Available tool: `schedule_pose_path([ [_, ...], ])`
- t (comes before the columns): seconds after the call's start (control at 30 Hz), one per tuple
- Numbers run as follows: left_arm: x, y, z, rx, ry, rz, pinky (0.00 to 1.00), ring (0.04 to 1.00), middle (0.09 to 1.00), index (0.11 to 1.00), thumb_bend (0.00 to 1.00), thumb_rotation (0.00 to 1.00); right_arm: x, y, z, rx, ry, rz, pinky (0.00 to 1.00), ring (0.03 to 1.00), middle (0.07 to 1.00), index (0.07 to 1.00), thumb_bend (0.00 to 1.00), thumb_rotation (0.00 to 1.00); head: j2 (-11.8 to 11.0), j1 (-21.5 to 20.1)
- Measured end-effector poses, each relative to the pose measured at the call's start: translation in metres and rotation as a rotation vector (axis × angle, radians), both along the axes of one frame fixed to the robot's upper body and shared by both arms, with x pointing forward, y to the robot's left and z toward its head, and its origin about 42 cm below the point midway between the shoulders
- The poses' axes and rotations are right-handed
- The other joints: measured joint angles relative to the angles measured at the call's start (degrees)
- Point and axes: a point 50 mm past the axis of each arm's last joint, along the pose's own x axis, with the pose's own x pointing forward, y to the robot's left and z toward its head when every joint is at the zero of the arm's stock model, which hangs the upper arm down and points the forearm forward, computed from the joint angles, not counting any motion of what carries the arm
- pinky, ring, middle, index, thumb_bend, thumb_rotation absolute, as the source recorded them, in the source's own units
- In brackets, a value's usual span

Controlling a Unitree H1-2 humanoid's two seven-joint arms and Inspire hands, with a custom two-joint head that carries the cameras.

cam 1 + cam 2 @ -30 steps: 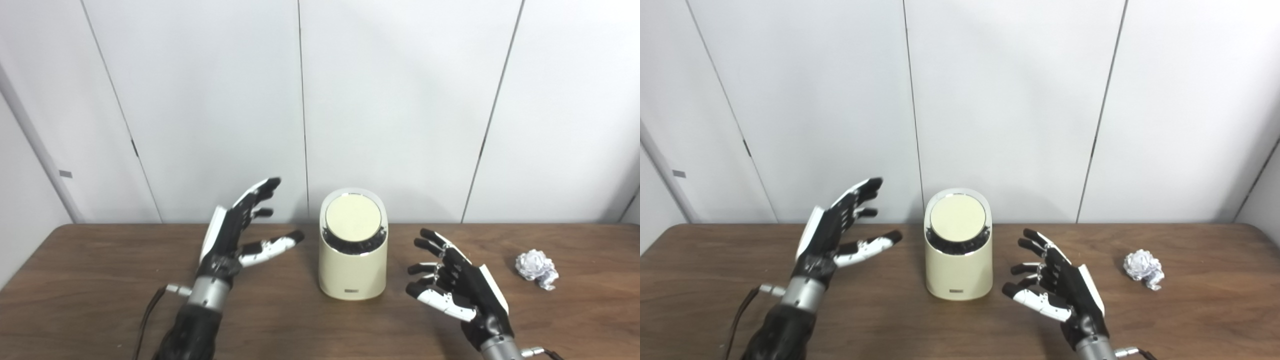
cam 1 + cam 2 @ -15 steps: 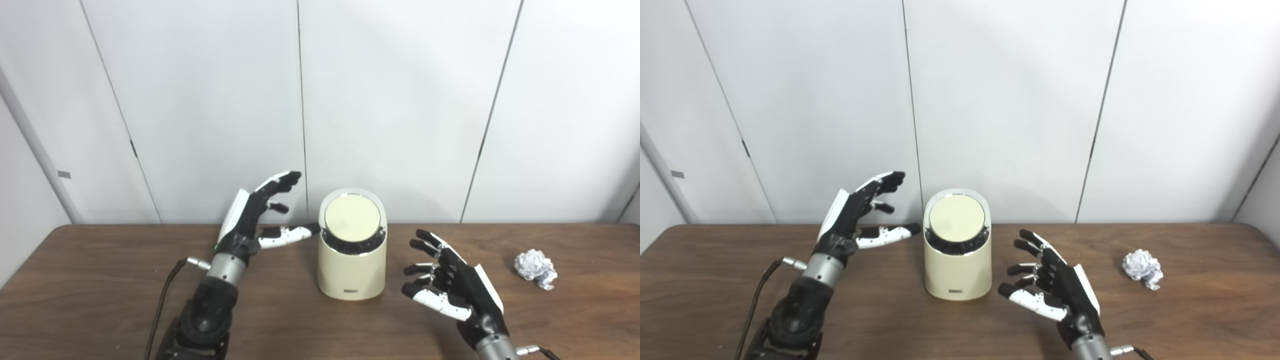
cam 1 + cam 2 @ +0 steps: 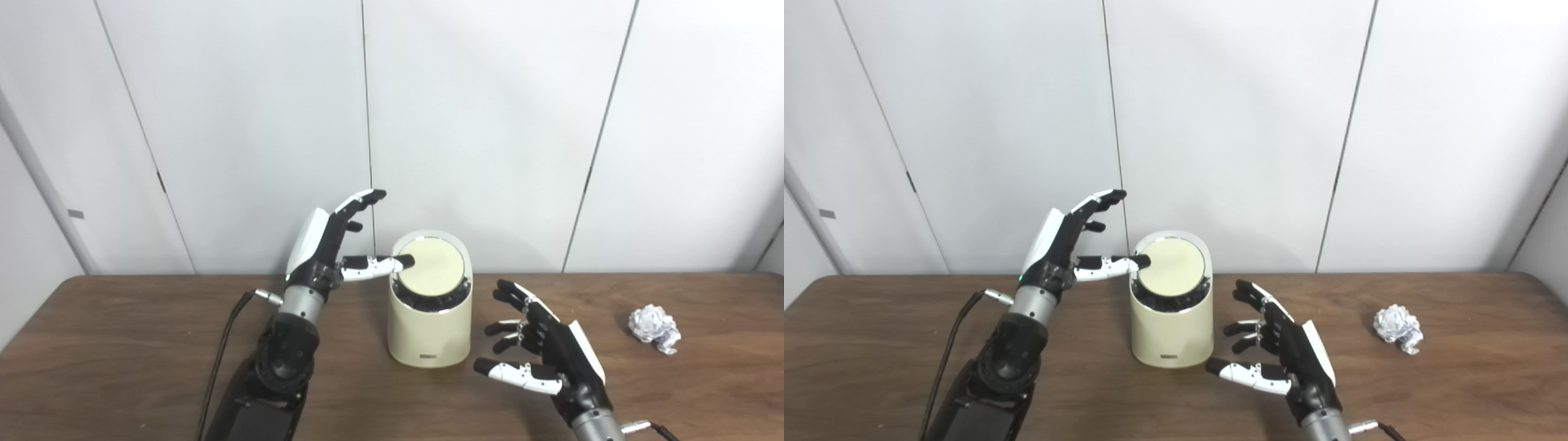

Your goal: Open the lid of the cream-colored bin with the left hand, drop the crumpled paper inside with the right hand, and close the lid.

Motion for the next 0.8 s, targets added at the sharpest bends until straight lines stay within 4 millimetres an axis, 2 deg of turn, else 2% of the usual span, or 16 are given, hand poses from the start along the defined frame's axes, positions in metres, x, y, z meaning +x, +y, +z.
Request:
schedule_pose_path([
  [0.07, 0.001, -0.001, 0.002, 0.020, -0.004, 0.003, 0.77, 0.880, 0.875, 0.890, 0.91, 0.29, 0.000, 0.001, 0.000, 0.003, 0.000, 0.000, 0.47, 0.620, 0.849, 0.854, 0.68, 0.16, 0.0, 0.0],
  [0.23, 0.006, -0.006, 0.001, 0.096, 0.000, 0.013, 0.68, 0.847, 0.882, 0.887, 0.95, 0.24, 0.000, 0.001, 0.000, 0.006, -0.001, -0.004, 0.47, 0.606, 0.838, 0.849, 0.68, 0.17, 0.0, 0.1],
  [0.37, 0.005, -0.011, -0.001, 0.149, 0.003, 0.022, 0.66, 0.845, 0.893, 0.895, 0.97, 0.28, 0.000, 0.000, 0.000, 0.006, -0.001, -0.006, 0.47, 0.611, 0.840, 0.852, 0.67, 0.16, 0.2, -0.1],
  [0.5, 0.005, -0.015, 0.001, 0.177, -0.008, 0.015, 0.76, 0.917, 0.926, 0.910, 0.97, 0.30, 0.000, 0.000, 0.000, 0.006, -0.001, -0.006, 0.46, 0.610, 0.838, 0.852, 0.68, 0.17, 0.4, -0.1],
  [0.6, 0.006, -0.017, 0.003, 0.198, -0.017, 0.014, 0.79, 0.939, 0.935, 0.919, 0.97, 0.30, 0.000, 0.000, 0.000, 0.007, -0.001, -0.006, 0.46, 0.609, 0.839, 0.851, 0.68, 0.17, 0.4, -0.2],
  [0.8, 0.008, -0.020, 0.003, 0.230, -0.022, 0.016, 0.77, 0.921, 0.935, 0.919, 0.97, 0.28, 0.000, 0.001, 0.000, 0.011, -0.001, -0.005, 0.47, 0.614, 0.845, 0.854, 0.68, 0.18, 0.7, -0.4],
])
